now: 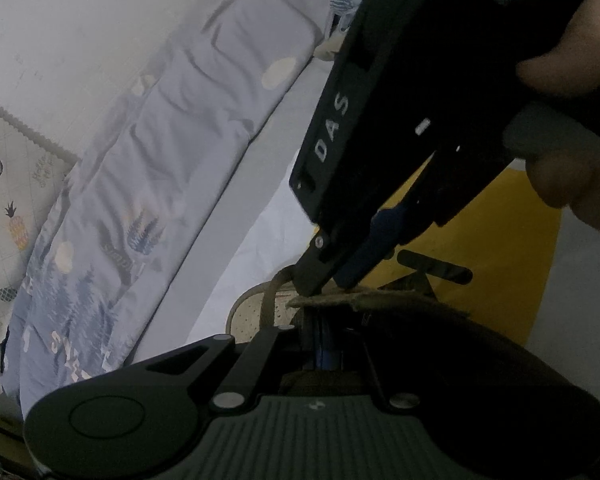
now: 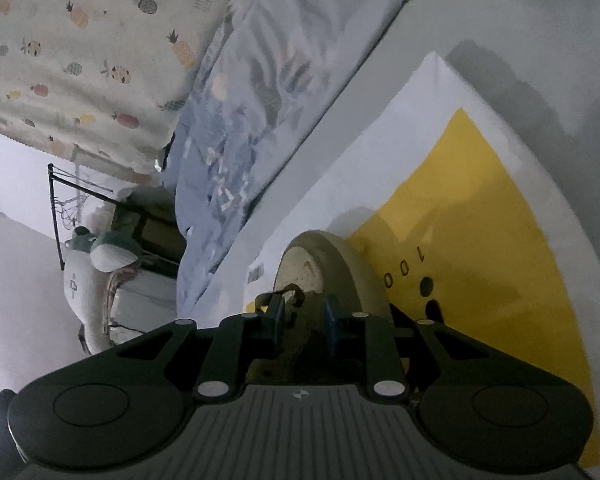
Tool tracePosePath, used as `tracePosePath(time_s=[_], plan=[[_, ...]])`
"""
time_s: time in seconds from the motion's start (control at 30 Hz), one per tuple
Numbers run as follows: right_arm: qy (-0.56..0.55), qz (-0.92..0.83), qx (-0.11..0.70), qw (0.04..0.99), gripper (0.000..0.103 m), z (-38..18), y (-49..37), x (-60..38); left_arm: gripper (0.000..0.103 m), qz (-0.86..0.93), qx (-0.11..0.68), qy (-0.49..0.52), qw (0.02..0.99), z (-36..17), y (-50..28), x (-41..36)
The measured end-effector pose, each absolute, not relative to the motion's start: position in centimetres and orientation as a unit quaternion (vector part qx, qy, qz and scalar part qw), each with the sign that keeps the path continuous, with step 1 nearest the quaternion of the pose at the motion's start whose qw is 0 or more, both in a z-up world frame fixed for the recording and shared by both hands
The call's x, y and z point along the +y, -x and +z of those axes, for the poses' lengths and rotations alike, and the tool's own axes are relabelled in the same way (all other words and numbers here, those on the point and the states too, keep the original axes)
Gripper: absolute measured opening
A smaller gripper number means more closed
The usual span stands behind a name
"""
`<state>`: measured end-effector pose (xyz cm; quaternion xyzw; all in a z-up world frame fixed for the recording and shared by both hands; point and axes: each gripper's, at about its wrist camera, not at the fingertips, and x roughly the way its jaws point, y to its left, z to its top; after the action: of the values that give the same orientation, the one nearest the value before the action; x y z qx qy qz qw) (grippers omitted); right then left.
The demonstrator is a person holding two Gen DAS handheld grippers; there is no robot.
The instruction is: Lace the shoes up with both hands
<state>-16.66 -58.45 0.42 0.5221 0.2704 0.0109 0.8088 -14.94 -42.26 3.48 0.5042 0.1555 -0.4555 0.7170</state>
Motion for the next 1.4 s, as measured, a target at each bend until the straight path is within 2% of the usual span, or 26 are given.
tracePosePath(time_s=[0.2, 0.23, 0.3, 0.37, 0.4, 0.43, 0.9, 1.07, 1.23, 1.4], plan=[[-0.528, 0.003, 0.266, 0.806, 0.022, 0.3, 16.5, -58.3, 0.002, -0.455, 0.154, -0.506, 0.717, 3.5, 15.1, -42.2], [-0.531, 0.001, 0.264, 0.805, 0.020, 0.2, 16.5, -58.3, 0.002, -0.455, 0.153, -0.506, 0.717, 3.4, 15.1, -42.2], [-0.533, 0.003, 0.257, 0.806, 0.009, 0.1, 16.4, -58.1, 0.002, -0.453, 0.155, -0.505, 0.718, 3.4, 15.1, -42.2], [-0.521, 0.001, 0.255, 0.815, 0.008, 0.4, 16.4, -57.7, 0.002, -0.449, 0.160, -0.503, 0.721, 3.4, 15.1, -42.2], [-0.515, -0.002, 0.254, 0.819, 0.007, 0.5, 16.4, -57.5, 0.006, -0.447, 0.162, -0.503, 0.722, 3.5, 15.1, -42.2], [-0.514, -0.003, 0.251, 0.820, 0.002, 0.6, 16.5, -57.5, 0.006, -0.444, 0.165, -0.503, 0.723, 3.5, 15.1, -42.3], [-0.473, -0.043, 0.240, 0.847, 0.001, 2.2, 18.1, -58.0, 0.008, -0.417, 0.181, -0.481, 0.750, 4.9, 15.5, -40.6], [-0.444, -0.109, 0.237, 0.857, 0.000, 2.8, 19.5, -59.5, 0.008, -0.405, 0.191, -0.455, 0.770, 5.6, 16.0, -39.9], [-0.485, -0.100, 0.217, 0.841, 0.000, 2.8, 20.7, -61.0, 0.009, -0.410, 0.193, -0.429, 0.782, 6.2, 16.8, -39.2], [-0.495, -0.068, 0.224, 0.837, 0.005, 2.6, 20.2, -60.4, 0.009, -0.407, 0.195, -0.410, 0.793, 6.3, 17.2, -38.5]])
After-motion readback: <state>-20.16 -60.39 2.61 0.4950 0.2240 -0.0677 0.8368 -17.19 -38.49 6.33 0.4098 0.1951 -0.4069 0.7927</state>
